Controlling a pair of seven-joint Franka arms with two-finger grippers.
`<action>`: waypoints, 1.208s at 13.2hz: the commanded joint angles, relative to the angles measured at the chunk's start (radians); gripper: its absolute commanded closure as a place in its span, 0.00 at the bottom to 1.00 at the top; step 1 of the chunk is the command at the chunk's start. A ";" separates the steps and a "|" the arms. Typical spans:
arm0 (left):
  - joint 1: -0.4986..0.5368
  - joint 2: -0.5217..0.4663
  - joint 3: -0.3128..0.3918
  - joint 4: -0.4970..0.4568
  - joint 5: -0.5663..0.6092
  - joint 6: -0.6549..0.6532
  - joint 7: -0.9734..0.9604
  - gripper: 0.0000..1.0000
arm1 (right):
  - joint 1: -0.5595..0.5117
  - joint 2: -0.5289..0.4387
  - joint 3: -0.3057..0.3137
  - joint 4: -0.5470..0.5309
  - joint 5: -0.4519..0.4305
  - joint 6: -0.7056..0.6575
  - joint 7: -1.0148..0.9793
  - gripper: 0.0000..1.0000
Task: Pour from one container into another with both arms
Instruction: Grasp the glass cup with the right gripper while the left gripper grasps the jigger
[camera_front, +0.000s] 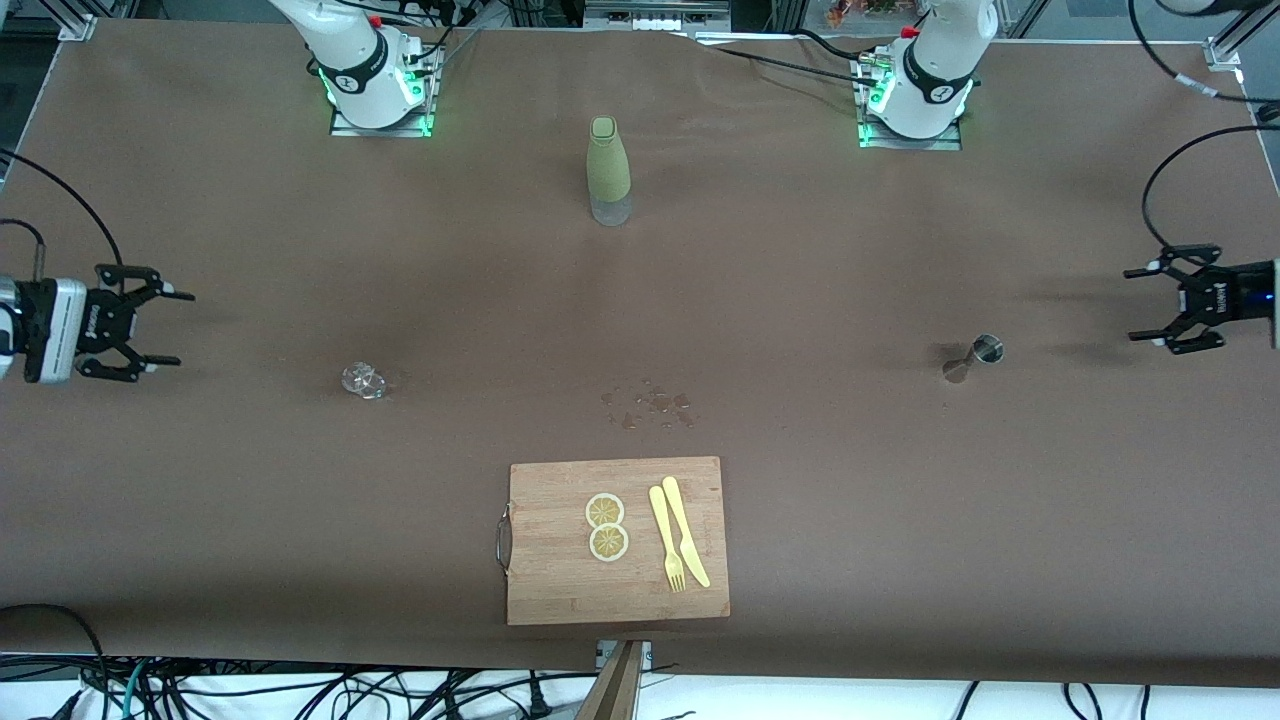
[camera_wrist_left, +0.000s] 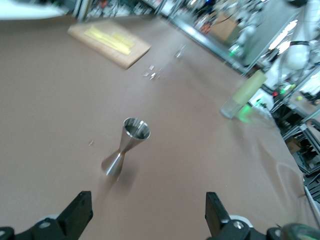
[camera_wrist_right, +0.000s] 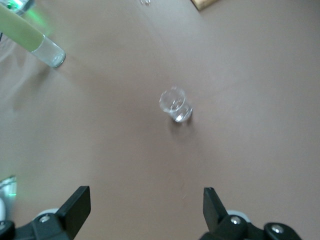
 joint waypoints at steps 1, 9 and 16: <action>0.008 0.083 0.012 0.016 -0.077 -0.050 0.220 0.00 | -0.020 0.129 0.004 0.094 0.123 -0.028 -0.177 0.00; -0.024 0.294 0.004 0.038 -0.287 -0.092 0.566 0.00 | -0.029 0.403 0.050 0.132 0.451 -0.036 -0.570 0.00; -0.107 0.367 -0.016 0.041 -0.361 -0.092 0.606 0.00 | -0.029 0.481 0.135 0.131 0.465 -0.062 -0.652 0.00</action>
